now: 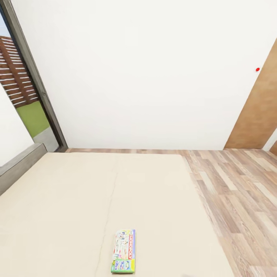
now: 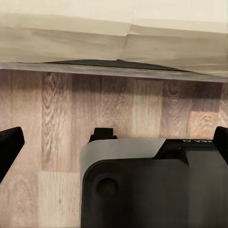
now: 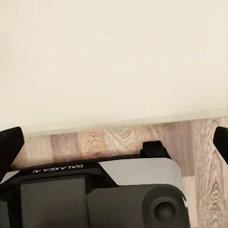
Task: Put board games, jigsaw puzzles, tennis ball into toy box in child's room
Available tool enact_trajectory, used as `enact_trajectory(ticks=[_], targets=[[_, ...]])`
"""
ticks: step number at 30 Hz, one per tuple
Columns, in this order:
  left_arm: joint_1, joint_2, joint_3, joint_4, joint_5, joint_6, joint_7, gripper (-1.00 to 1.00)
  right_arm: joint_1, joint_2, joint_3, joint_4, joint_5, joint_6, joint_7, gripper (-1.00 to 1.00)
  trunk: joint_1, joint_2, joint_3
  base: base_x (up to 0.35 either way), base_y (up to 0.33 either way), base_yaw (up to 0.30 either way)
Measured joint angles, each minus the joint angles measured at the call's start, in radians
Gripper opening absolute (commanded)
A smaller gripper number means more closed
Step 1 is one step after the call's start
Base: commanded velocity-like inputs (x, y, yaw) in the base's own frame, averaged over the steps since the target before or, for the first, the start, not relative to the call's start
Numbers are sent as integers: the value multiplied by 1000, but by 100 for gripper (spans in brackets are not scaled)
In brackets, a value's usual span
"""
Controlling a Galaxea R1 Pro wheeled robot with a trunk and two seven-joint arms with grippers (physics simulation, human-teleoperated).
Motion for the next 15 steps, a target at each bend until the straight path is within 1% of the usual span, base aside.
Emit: enact_trajectory(ticks=[15], targets=[[0, 0, 0, 0, 0, 0, 0, 100, 0, 0, 0, 0, 0, 0, 0, 100, 0, 0, 0, 0, 285, 0]])
